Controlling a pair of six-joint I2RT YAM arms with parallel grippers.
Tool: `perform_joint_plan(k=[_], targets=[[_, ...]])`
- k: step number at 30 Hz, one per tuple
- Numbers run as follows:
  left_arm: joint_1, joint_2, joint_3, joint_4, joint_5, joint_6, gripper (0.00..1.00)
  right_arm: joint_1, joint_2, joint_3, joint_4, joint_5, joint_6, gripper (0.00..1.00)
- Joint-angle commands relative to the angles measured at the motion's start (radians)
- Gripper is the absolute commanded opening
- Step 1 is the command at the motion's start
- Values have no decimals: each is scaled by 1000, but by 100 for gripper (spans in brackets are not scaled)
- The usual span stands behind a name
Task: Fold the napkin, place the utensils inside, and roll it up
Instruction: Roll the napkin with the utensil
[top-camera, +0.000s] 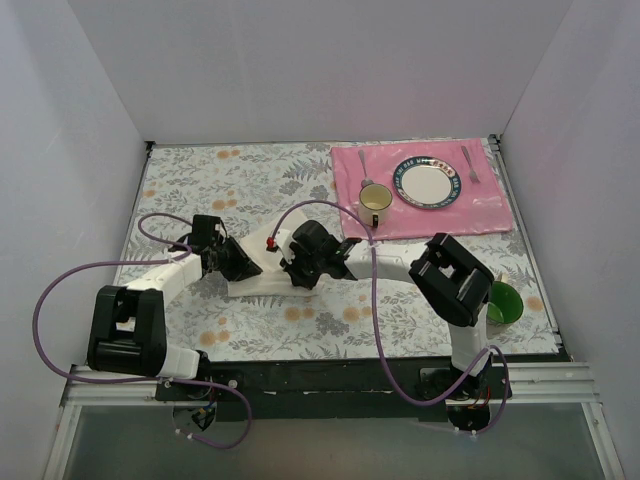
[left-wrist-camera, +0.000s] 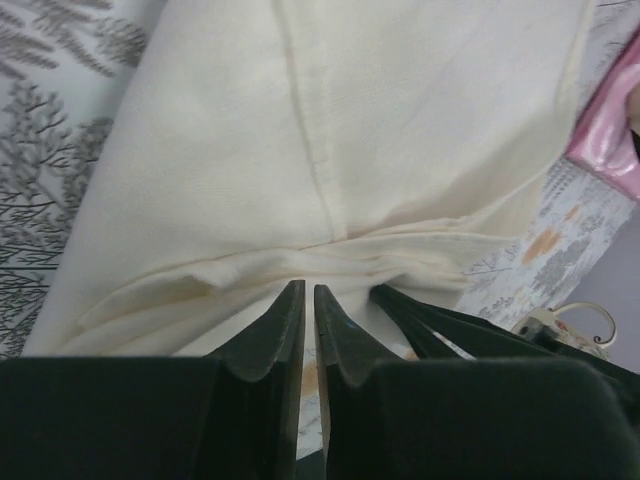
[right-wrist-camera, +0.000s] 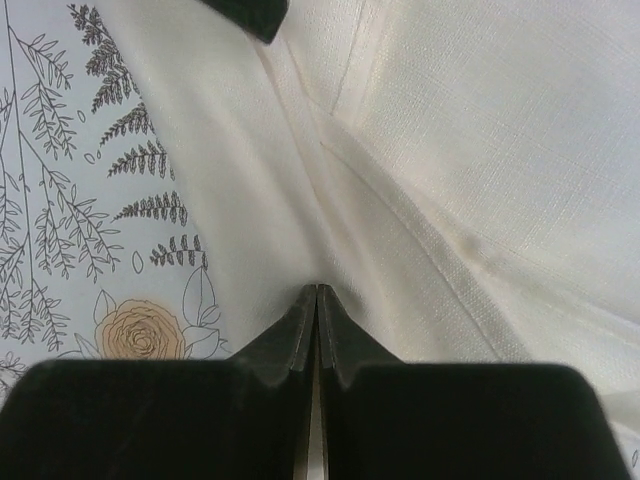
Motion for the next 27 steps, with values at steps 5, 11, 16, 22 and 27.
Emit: perform_joint_plan(k=[5, 11, 16, 22, 27], targets=[[-82, -26, 113, -30, 109, 1, 11, 6, -44, -24, -157, 41, 173, 17], [-145, 26, 58, 3, 97, -8, 9, 0, -37, 1, -189, 49, 205, 18], [-168, 72, 43, 23, 47, -1, 9, -2, -50, 0, -184, 23, 231, 20], [-176, 143, 15, 50, -1, 19, 7, 0, -85, -27, -155, 30, 157, 36], [-176, 189, -6, 95, 51, 10, 6, 11, -139, -29, -132, 14, 34, 54]])
